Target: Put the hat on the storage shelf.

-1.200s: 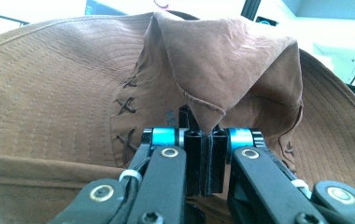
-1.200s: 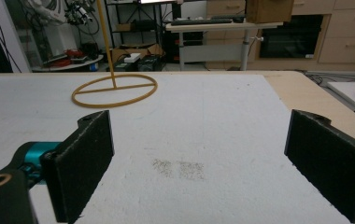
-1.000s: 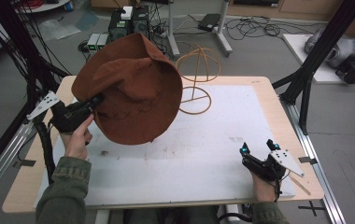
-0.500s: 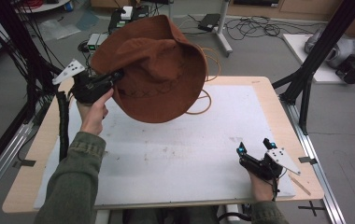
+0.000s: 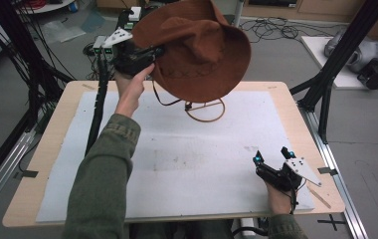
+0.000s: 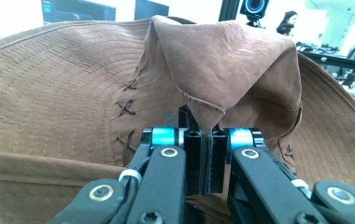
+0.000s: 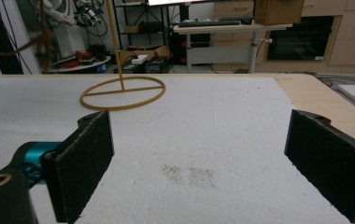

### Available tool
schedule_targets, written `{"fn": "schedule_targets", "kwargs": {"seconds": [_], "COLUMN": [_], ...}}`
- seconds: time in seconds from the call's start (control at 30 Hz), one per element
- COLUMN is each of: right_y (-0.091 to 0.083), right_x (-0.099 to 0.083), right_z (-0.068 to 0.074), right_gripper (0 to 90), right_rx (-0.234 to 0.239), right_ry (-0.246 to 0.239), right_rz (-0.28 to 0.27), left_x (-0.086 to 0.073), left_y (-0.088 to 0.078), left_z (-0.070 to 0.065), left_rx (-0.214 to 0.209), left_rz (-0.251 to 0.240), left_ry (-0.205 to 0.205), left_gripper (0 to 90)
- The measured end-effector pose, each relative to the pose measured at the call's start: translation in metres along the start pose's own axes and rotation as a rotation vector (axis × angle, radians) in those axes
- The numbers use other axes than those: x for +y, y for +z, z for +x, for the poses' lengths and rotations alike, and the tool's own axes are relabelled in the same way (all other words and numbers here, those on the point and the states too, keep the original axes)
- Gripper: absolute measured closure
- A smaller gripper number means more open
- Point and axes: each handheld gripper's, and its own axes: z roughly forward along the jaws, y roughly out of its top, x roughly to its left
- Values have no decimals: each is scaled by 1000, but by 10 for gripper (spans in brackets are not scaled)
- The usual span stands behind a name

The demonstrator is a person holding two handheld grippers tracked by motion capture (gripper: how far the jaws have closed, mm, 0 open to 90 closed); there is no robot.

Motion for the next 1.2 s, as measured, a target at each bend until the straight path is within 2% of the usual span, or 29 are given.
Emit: {"fn": "schedule_targets", "kwargs": {"seconds": [0.03,0.07,0.23,0.4,0.57,0.63,0.77,0.9,1.03,1.2], "right_y": [0,0,0,1,1,1,2,2,2,1], "right_x": [0,0,0,1,1,1,1,1,1,2], "right_z": [1,0,1,-3,-3,-3,-3,-2,-3,-2], "right_gripper": [73,74,73,74,74,74,74,73,74,74], "right_rx": [1,0,1,-8,-8,-9,-6,-6,-7,-5], "right_ry": [1,-3,-10,-10,-2,-13,-11,-5,-18,-7], "right_rz": [2,3,0,-3,-2,-3,1,-1,-5,-7], "left_x": [5,5,15,9,2,-3,-8,-10,-15,-22], "left_y": [15,15,50,74,85,90,92,93,94,93], "left_z": [0,0,-3,-6,-9,-10,-11,-13,-12,-11], "left_rx": [0,0,11,-8,-14,-17,-26,-35,-41,-33], "left_rz": [3,3,35,61,80,106,130,132,146,149], "left_ry": [-9,-9,-2,-27,-31,-21,-16,-14,-30,-42], "left_gripper": [886,886,886,886,885,885,884,884,883,878]}}
